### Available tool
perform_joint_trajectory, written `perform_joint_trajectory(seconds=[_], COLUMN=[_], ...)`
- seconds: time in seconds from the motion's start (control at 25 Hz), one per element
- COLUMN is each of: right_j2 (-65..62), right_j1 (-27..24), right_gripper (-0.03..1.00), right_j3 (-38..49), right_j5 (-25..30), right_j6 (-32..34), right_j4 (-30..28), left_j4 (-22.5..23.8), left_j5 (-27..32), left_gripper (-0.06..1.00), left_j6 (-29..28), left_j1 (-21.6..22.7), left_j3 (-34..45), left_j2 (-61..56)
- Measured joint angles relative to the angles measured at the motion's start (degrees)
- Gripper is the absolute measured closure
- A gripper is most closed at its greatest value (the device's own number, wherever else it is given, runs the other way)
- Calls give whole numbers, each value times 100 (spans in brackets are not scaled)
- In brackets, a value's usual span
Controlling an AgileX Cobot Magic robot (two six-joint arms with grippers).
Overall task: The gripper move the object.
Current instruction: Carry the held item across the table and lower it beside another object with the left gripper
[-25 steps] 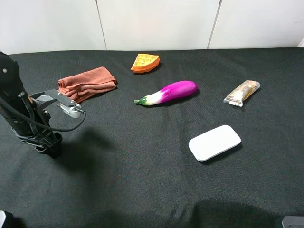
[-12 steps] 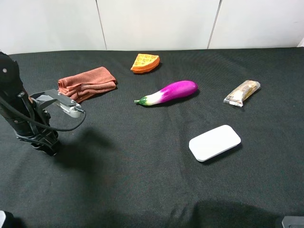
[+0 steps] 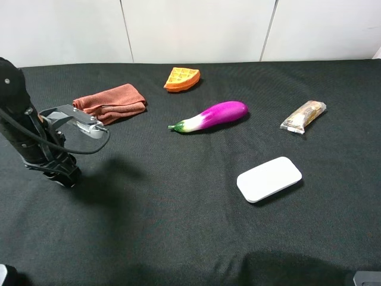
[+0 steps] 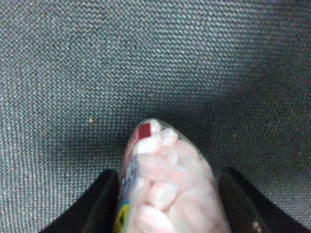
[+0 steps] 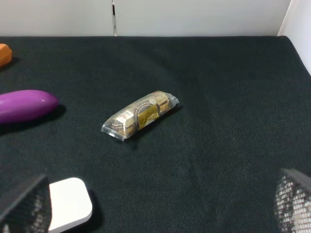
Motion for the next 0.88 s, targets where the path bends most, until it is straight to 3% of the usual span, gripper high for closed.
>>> perform_joint_trajectory(seconds=[0.44, 0.88], right_j2=[0, 0], right_j1=[0, 0], right_gripper=[27, 27], right_j3=[0, 0], right_j5=[0, 0], right_j6=[0, 0], right_j4=[0, 0], left_j4=[-77, -77], left_j5=[713, 2210], left_gripper=[45, 45], left_j6=[-988, -1305], left_j1=[0, 0], left_j3=[-892, -2588], left_j2=[0, 2])
